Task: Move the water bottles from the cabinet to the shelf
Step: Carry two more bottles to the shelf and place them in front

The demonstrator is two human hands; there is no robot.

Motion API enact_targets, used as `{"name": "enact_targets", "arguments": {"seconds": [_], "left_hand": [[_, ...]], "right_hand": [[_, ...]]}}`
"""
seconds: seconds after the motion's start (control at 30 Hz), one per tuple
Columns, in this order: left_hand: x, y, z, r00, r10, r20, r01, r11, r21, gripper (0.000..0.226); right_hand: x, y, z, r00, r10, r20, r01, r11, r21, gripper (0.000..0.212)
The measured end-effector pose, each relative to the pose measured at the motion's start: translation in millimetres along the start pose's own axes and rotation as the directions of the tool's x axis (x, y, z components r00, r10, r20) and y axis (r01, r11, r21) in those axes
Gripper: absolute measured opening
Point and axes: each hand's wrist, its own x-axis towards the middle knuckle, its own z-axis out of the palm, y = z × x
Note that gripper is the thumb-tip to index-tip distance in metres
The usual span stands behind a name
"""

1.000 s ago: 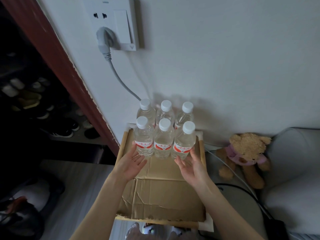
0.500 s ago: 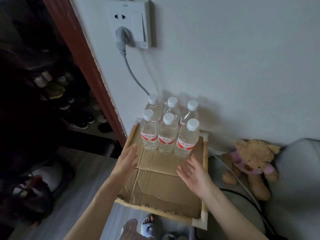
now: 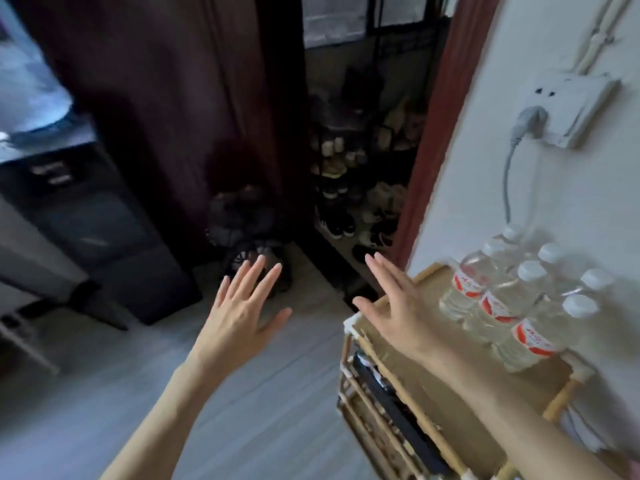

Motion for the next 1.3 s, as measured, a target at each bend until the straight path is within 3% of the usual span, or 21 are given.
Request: {"name": "enact_targets", "arguments": {"seconds": [0.13,0.23,0.43,0.57,0.7,0.9,1.13,1.3], "left_hand": [[-95.1,-83.1,-53.3,0.963,-0.258,-0.077,0.265,0.958,0.111,0.08],[-184.2,-144.1,-90.7,0.879,-0.457,-0.136,0.472,0.874,0.118,0.082],[-375.3,-240.5,-160.0,0.629,-0.741,-0.235,0.775,0.622,0.115,0.09],[-479.1,-278.1,-205.7,0.433,-0.847,-0.309,0.898,0.432,0.075,0.086],[-564.2,-304.5,-234.4,0.254,-0.901,-0.352,0.966,0.253,0.048,0.081],[-650.0,-352.9,-251.1,0.025,-0.906,-0.423,0.996,0.06,-0.069,0.09],[-713.6,-452.3,-298.2,-0.212,-0.86,-0.464,0.975,-0.156,-0.155,0.086],[-747.9,-521.4,-351.3,-0.305,-0.822,-0.48,0.949,-0.223,-0.222,0.08]], "right_hand": [[22.6,-87.4,61.7,0.937,-0.247,0.247,0.278,0.956,-0.098,0.067],[23.4,-158.9,125.3,0.841,-0.395,0.369,0.459,0.882,-0.102,0.068],[-8.5,-320.7,271.4,0.62,-0.573,0.536,0.668,0.744,0.023,0.069],[-44.6,-432.4,360.1,0.424,-0.697,0.579,0.791,0.596,0.138,0.073],[-75.6,-528.7,427.5,0.249,-0.775,0.581,0.851,0.462,0.251,0.069],[-106.1,-630.3,523.6,0.056,-0.809,0.585,0.876,0.321,0.36,0.069],[-117.7,-760.1,641.6,-0.081,-0.833,0.548,0.82,0.257,0.512,0.068],[-123.8,-865.2,711.8,-0.173,-0.841,0.512,0.799,0.184,0.572,0.068]]}}
